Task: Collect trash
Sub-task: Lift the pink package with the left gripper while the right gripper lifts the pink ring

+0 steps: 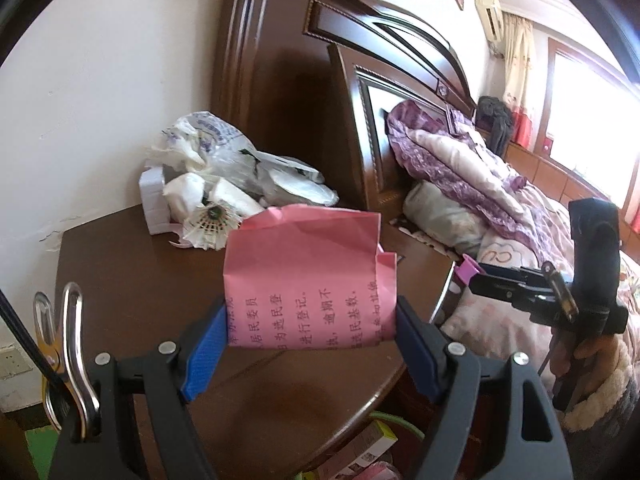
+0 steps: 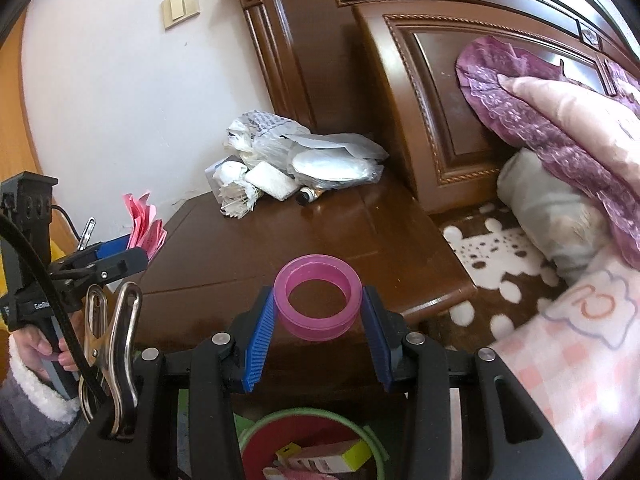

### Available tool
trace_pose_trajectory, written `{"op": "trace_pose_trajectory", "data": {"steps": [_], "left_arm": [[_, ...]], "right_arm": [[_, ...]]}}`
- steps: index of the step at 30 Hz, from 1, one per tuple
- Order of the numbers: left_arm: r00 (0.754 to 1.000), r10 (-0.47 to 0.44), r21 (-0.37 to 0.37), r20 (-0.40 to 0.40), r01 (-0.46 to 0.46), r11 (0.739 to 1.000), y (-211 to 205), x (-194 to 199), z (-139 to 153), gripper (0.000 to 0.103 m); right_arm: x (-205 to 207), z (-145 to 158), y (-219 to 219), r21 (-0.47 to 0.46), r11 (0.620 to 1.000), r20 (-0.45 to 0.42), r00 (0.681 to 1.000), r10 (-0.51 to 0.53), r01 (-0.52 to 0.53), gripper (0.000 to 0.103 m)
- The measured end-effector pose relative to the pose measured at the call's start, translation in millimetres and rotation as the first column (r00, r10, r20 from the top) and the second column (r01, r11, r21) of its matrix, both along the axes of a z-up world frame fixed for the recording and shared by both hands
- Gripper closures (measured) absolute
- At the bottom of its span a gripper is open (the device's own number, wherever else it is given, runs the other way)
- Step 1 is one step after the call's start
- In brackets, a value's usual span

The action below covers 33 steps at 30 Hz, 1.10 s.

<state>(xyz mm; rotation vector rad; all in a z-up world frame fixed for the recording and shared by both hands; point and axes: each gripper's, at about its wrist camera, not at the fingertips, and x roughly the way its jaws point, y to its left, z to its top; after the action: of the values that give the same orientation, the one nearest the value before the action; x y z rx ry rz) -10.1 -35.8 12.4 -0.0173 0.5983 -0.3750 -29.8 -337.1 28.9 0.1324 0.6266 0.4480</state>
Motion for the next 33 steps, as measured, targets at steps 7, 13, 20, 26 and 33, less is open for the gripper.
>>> {"op": "trace_pose_trajectory", "data": {"steps": [7,13,20,26,33], "left_arm": [[0.998,-0.063,0.041,-0.004,0.063,0.997,-22,-9,-9,0.021],[0.992,-0.128,0.093,-0.008,0.128,0.987,-41,-17,-17,0.021],[0.982,-0.186,0.118,-0.032,0.189,0.975,-59,-28,-31,0.021],[0.956,-0.293,0.146,-0.026,0.294,0.945,-81,-43,-43,0.021],[0.91,-0.41,0.236,-0.068,0.414,0.879,-115,-63,-65,0.021]], "right_arm": [[-11,-9,-2,-0.03,0.999,-0.017,1.0,0.013,-0.014,0.059],[-26,-20,-4,-0.061,0.998,-0.031,0.999,0.029,-0.031,0.059],[-38,-28,-15,-0.072,0.997,-0.049,0.998,0.029,-0.032,0.059],[-44,-41,-15,-0.081,0.996,-0.077,0.996,0.041,-0.047,0.059],[-56,-70,-6,-0.103,0.99,-0.138,0.987,0.083,-0.097,0.059]]}}
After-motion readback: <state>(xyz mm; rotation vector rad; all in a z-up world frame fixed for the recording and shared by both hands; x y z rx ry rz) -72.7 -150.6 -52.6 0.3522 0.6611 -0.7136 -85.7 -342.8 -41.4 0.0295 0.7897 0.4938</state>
